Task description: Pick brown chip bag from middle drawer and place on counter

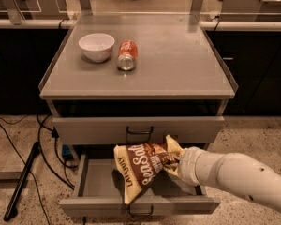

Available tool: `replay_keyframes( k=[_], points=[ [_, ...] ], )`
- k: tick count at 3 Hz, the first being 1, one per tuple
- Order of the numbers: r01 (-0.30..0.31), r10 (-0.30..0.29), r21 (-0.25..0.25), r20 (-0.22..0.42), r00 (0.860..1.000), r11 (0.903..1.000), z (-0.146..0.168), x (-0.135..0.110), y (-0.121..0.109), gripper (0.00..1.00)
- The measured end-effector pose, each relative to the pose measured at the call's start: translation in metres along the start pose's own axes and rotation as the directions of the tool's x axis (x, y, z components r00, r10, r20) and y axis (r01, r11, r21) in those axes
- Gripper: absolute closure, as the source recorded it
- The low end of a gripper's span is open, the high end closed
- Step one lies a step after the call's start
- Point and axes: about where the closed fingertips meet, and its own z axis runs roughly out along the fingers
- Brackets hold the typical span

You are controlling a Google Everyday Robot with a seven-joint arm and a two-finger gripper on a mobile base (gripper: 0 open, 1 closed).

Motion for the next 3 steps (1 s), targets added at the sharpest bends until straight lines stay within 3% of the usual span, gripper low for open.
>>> replay_keyframes(
  k=[1,2,3],
  points=[
    [-0.026,0.026,-0.010,-0.014,1.000,0.9996,-0.006,-0.003,-0.005,1.00],
    [-0.074,0.074,0.011,-0.042,0.996,0.9972,-0.039,-0.026,-0.022,1.00],
    [-0.075,0.082,0.082,-0.083,0.993,0.9938,-0.092,-0.066,-0.056,1.00]
  ],
)
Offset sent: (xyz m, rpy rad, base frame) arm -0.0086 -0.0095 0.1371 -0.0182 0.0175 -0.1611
